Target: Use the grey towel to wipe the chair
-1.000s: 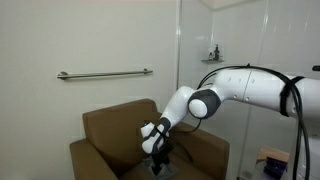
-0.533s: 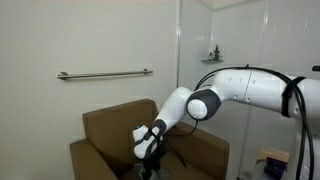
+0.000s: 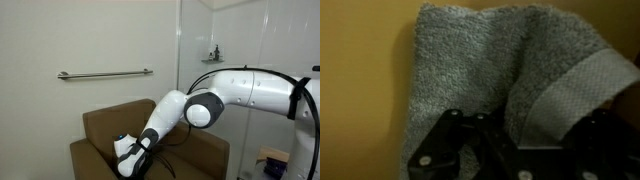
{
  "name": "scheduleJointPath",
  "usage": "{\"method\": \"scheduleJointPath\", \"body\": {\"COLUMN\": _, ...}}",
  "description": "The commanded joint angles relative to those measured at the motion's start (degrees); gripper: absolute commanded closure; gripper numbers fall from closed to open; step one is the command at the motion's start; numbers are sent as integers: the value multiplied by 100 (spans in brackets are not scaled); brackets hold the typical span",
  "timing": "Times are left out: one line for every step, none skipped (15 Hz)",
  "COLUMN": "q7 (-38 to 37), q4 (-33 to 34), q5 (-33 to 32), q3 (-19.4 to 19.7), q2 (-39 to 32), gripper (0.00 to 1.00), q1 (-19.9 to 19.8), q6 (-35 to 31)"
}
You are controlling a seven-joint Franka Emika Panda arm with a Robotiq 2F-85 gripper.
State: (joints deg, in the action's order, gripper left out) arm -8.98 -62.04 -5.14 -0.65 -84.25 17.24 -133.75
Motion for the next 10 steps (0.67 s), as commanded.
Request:
{"method": "scheduleJointPath", "body": {"q7": 151, "q4": -195, "q5": 22, "q3": 110, "q2": -13, "gripper": 97, "q1": -309, "q6": 74}}
{"method": "scheduleJointPath", "body": {"q7": 117, "q4": -260, "q5": 86, "q3": 150, "q2": -24, "gripper": 97, "q1": -469, "q6": 100}}
{"method": "scheduleJointPath", "body": {"q7": 59, "q4": -345, "q5": 164, "q3": 185, "q2": -30, "gripper": 97, "q1": -649, "q6": 98}}
{"method": "scheduleJointPath", "body": {"q7": 53, "q4": -388, "q5": 230, "q3": 196, "q2": -34, "gripper": 97, "q1": -812, "q6": 107}}
{"method": "scheduleJointPath", "body": {"q7": 8, "q4": -448, "q5": 288, "q3": 239, "q2": -34, "gripper": 97, "q1": -977, "q6": 88}}
{"method": "scheduleJointPath", "body": {"q7": -16, "q4": -466, "q5": 339, "q3": 255, "q2": -32, "gripper": 97, "q1": -1119, "q6": 105}}
{"method": "scheduleJointPath", "body": {"q7": -31, "q4": -457, "q5": 393, "q3": 268, "q2": -27, "gripper": 97, "q1": -1249, "q6": 135}}
{"method": "scheduleJointPath", "body": {"q7": -14, "q4": -447, "q5": 435, "q3": 258, "q2": -19, "gripper": 97, "q1": -1361, "q6": 152}}
{"method": "scheduleJointPath", "body": {"q7": -2, "q4": -409, "q5": 458, "q3": 251, "q2": -10, "gripper": 97, "q1": -1429, "q6": 192}}
{"method": "scheduleJointPath", "body": {"q7": 22, "q4": -405, "q5": 465, "q3": 230, "q2": -4, "gripper": 97, "q1": -1472, "q6": 172}}
